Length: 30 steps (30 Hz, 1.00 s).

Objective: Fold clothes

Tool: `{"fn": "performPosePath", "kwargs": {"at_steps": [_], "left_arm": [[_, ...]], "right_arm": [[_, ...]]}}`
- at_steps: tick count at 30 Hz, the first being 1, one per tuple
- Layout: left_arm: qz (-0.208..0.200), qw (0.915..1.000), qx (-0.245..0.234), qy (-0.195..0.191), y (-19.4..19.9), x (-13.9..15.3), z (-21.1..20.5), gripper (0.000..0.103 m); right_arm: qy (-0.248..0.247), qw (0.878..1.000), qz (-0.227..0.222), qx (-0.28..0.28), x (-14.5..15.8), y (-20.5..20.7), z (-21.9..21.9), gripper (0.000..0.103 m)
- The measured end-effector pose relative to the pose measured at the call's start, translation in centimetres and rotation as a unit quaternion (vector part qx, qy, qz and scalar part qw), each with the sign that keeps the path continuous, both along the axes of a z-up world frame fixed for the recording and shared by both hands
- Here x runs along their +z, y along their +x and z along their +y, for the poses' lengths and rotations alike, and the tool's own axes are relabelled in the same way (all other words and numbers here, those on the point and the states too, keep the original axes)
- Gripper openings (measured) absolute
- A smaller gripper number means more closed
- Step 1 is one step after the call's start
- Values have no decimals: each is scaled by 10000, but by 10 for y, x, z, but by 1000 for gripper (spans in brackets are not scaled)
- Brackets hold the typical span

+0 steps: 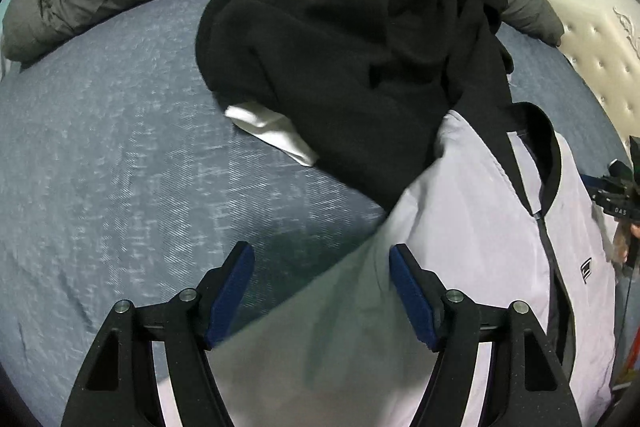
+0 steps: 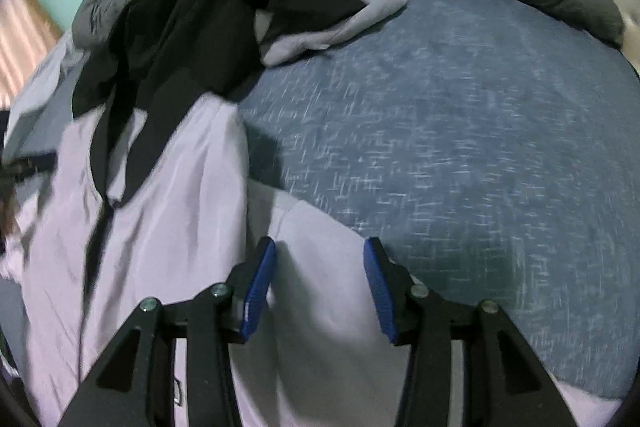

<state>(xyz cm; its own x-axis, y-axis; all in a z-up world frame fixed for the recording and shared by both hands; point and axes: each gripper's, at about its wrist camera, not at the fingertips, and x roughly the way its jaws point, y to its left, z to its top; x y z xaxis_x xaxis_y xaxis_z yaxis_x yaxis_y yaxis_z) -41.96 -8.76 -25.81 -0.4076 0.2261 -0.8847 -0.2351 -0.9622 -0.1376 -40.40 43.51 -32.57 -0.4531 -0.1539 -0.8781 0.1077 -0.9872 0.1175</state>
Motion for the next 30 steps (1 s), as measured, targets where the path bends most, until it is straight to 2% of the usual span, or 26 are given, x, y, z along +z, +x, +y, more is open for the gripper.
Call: {"fn": "performPosePath", "kwargs": {"at_steps": [3, 6, 11, 12, 13, 15, 17, 18, 19, 20, 23, 26, 30], "left_arm": [[-108, 9999, -120, 6, -4, -6, 0, 76], [-223, 9992, -326, -4, -6, -16, 7, 76], [-352, 9976, -587, 59, -6, -28, 19, 76], [-347, 9973, -653, 40, -5, -29, 23, 76], [-347, 9968, -724, 37, -4, -30, 26, 73], [-361, 9958, -838, 72, -1, -32, 32, 60], [-367, 9954, -887, 41, 1, -32, 36, 38], [-372, 9952, -904, 18, 2, -33, 38, 32], [-377, 9950, -920, -5, 3, -33, 40, 18], [-368, 9950, -926, -36, 4, -32, 42, 12], [-175, 9964, -798, -227, 6, -23, 43, 6], [126, 9978, -524, -385, 4, -7, 41, 5], [294, 9984, -199, -430, -5, 10, 35, 5]], "right_arm": [[-112, 9999, -34, 111, -2, -5, 2, 47], [-179, 9993, -196, 255, -8, -12, 1, 54], [47, 9984, -272, 497, -15, -17, -12, 54], [54, 9981, -246, 556, -15, -16, -15, 51], [137, 9978, -226, 614, -16, -15, -18, 42], [292, 9968, -195, 716, -18, -13, -24, 33], [365, 9963, -166, 762, -18, -11, -26, 23], [373, 9964, -150, 751, -18, -11, -26, 16], [406, 9964, -127, 734, -17, -11, -26, 11], [468, 9963, -90, 716, -16, -10, -26, 9], [602, 9965, 191, 545, -8, -6, -21, 6], [694, 9961, 504, 207, 6, -4, -8, 5], [917, 9928, 762, -136, 25, -10, 7, 5]]}}
